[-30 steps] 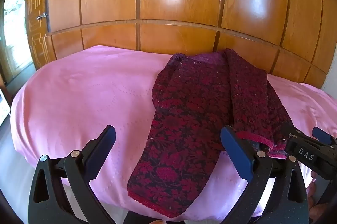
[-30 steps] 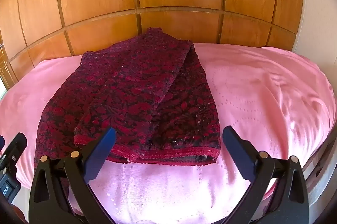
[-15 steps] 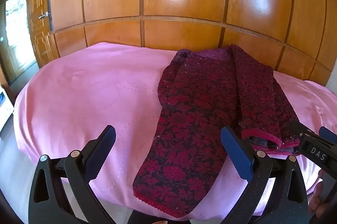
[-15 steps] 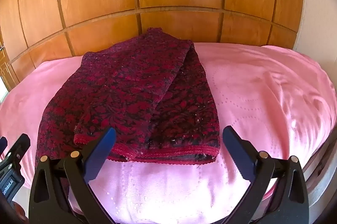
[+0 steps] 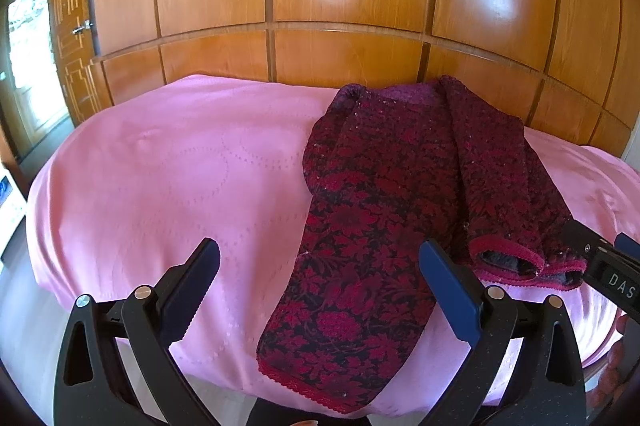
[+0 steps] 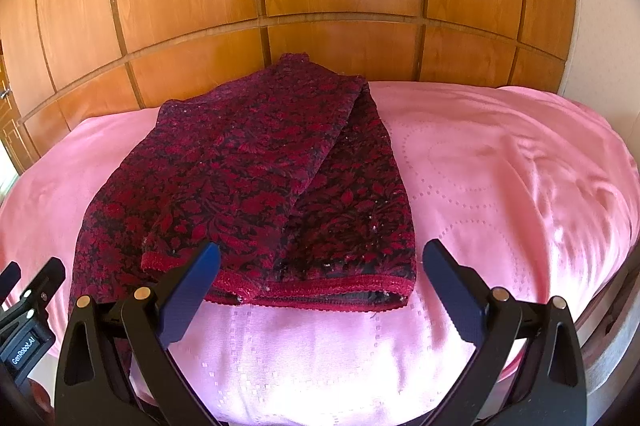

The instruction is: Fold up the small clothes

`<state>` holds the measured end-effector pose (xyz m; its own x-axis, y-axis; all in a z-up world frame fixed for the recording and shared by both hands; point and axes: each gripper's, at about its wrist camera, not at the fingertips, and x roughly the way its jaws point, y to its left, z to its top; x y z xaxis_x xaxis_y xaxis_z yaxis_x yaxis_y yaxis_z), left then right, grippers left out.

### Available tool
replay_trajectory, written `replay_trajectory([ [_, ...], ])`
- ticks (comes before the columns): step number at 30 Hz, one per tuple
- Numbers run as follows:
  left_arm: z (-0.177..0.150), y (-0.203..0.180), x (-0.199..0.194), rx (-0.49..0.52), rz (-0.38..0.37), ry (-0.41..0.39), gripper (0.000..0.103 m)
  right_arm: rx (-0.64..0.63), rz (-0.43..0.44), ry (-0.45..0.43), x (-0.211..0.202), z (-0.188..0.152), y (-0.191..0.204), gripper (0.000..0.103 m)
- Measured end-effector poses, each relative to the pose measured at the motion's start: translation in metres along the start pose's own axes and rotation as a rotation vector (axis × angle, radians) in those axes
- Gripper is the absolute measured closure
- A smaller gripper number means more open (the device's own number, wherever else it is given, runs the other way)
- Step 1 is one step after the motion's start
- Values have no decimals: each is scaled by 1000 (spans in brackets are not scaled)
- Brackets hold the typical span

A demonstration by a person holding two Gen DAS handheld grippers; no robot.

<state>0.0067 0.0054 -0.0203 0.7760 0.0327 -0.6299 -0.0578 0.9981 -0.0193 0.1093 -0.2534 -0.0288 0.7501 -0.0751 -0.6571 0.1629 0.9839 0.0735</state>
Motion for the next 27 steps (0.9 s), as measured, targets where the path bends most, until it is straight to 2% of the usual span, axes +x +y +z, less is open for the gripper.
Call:
replay_trajectory([
  [27,-2,-16,16,60,3,49,4,46,35,2,4,3,-17,2],
])
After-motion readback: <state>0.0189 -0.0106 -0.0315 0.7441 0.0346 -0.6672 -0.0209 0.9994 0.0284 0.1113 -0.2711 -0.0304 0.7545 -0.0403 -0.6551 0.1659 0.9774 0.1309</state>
